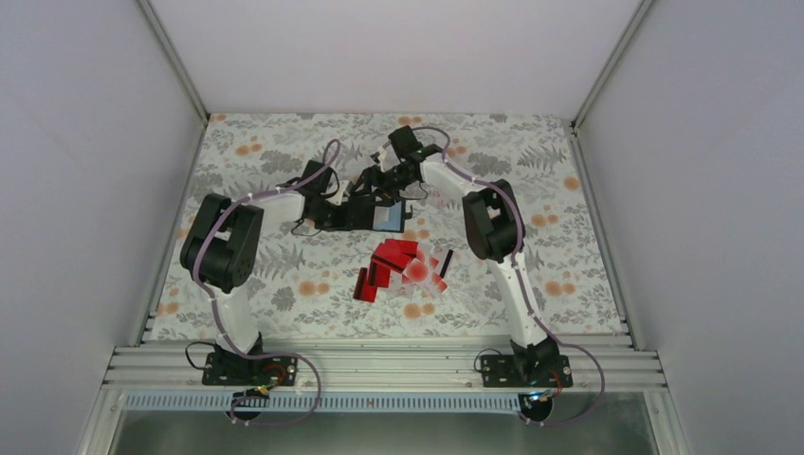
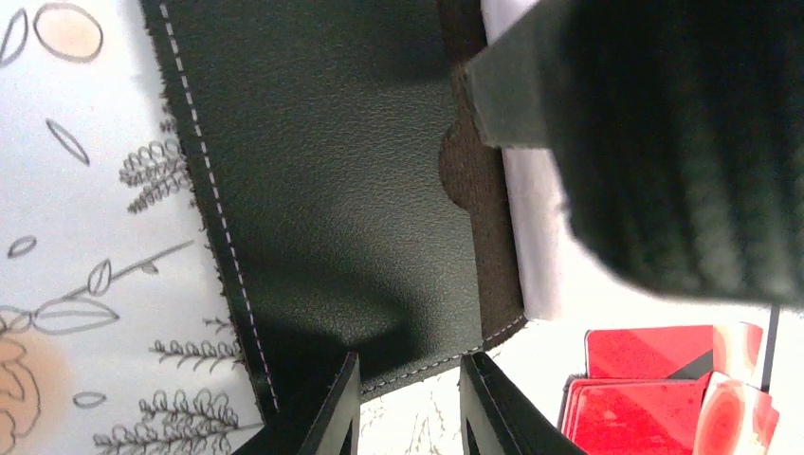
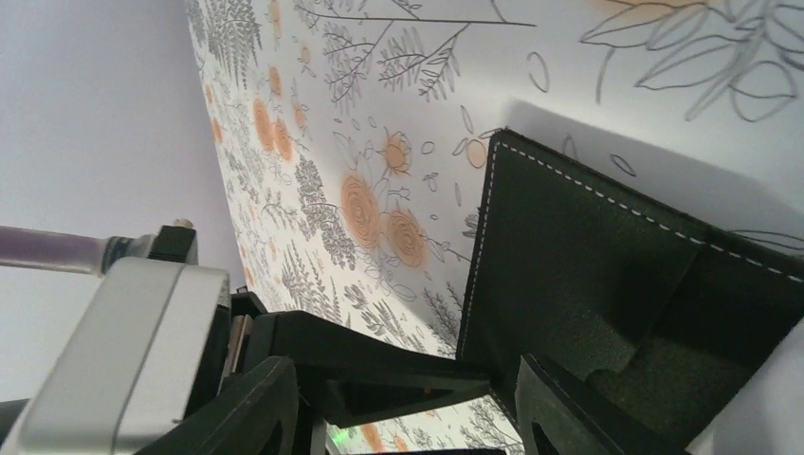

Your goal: Put the credit cards into the card holder

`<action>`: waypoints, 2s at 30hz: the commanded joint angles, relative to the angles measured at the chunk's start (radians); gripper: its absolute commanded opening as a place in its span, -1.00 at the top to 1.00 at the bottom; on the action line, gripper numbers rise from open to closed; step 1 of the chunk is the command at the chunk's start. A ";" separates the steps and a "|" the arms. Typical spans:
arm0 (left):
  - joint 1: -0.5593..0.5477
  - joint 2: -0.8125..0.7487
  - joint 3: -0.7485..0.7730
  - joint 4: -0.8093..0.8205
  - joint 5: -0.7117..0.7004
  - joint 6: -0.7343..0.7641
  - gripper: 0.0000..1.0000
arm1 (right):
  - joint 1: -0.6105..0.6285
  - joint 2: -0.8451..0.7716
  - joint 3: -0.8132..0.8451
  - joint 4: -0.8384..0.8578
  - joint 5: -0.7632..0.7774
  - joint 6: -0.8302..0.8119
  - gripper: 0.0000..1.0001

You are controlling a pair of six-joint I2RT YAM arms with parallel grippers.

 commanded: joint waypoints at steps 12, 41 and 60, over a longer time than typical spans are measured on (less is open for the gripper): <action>0.000 0.010 0.026 0.017 -0.034 0.026 0.43 | -0.112 -0.268 -0.174 -0.099 0.148 -0.135 -0.14; 0.000 -0.195 0.073 -0.108 -0.057 0.003 0.43 | -0.021 -0.085 -0.139 0.046 -0.004 -0.051 0.25; 0.000 -0.310 0.077 -0.165 -0.064 -0.017 0.43 | 0.016 -0.007 0.020 -0.044 0.039 -0.092 0.12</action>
